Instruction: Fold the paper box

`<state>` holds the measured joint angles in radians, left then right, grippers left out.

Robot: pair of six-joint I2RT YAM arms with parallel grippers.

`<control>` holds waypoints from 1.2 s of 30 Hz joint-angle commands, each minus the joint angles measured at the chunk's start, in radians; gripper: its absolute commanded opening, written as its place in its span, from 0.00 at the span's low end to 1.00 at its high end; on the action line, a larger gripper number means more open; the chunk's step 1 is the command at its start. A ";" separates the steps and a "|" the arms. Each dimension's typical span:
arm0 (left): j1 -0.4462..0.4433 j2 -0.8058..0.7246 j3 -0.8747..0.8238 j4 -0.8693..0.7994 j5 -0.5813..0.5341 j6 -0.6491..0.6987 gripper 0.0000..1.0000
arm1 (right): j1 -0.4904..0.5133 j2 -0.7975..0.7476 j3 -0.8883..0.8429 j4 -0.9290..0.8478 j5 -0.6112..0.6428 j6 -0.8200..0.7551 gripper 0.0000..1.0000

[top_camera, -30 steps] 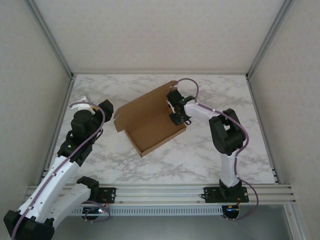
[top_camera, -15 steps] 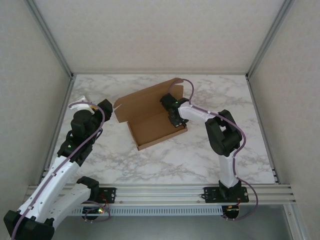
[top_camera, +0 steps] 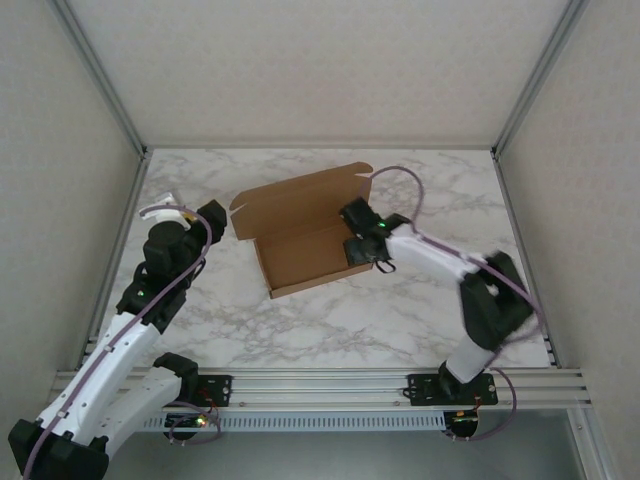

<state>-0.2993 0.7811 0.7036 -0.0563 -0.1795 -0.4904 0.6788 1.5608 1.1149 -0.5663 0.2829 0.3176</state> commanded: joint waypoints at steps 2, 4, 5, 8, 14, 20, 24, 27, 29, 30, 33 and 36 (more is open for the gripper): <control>0.006 -0.060 -0.046 0.088 0.026 0.031 0.68 | -0.028 -0.275 -0.151 0.335 -0.114 -0.104 0.73; 0.005 -0.094 -0.083 0.136 0.008 0.018 0.68 | -0.069 -0.338 -0.205 0.471 -0.155 -0.183 0.73; 0.005 -0.109 -0.101 0.157 0.005 0.020 0.69 | -0.093 -0.363 -0.242 0.567 -0.212 -0.244 0.73; 0.005 -0.138 -0.109 0.153 -0.027 0.032 0.70 | -0.149 -0.384 -0.309 0.782 -0.273 -0.367 0.78; 0.005 -0.102 -0.097 0.070 -0.151 0.026 0.74 | -0.204 -0.205 -0.092 0.617 -0.324 -0.605 0.76; 0.006 -0.104 -0.146 0.077 -0.040 0.098 0.74 | -0.348 -0.063 -0.043 0.723 -0.474 -0.562 0.76; 0.005 -0.053 -0.151 0.107 0.029 0.062 0.74 | -0.391 0.041 0.019 0.718 -0.598 -0.586 0.78; 0.007 -0.023 -0.150 0.122 0.062 0.068 0.74 | -0.414 0.106 0.065 0.707 -0.738 -0.608 0.77; 0.007 -0.008 -0.148 0.127 0.082 0.091 0.74 | -0.414 0.145 0.099 0.683 -0.815 -0.653 0.76; 0.008 -0.001 -0.146 0.127 0.085 0.093 0.74 | -0.414 0.162 0.114 0.670 -0.843 -0.666 0.76; 0.009 0.022 -0.144 0.136 0.107 0.095 0.74 | -0.415 0.215 0.177 0.608 -0.934 -0.695 0.71; 0.015 0.057 -0.142 0.153 0.144 0.094 0.74 | -0.414 0.245 0.190 0.626 -0.963 -0.678 0.66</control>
<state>-0.2970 0.8165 0.5663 0.0551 -0.0902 -0.4145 0.2661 1.7836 1.2690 0.0719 -0.5716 -0.3386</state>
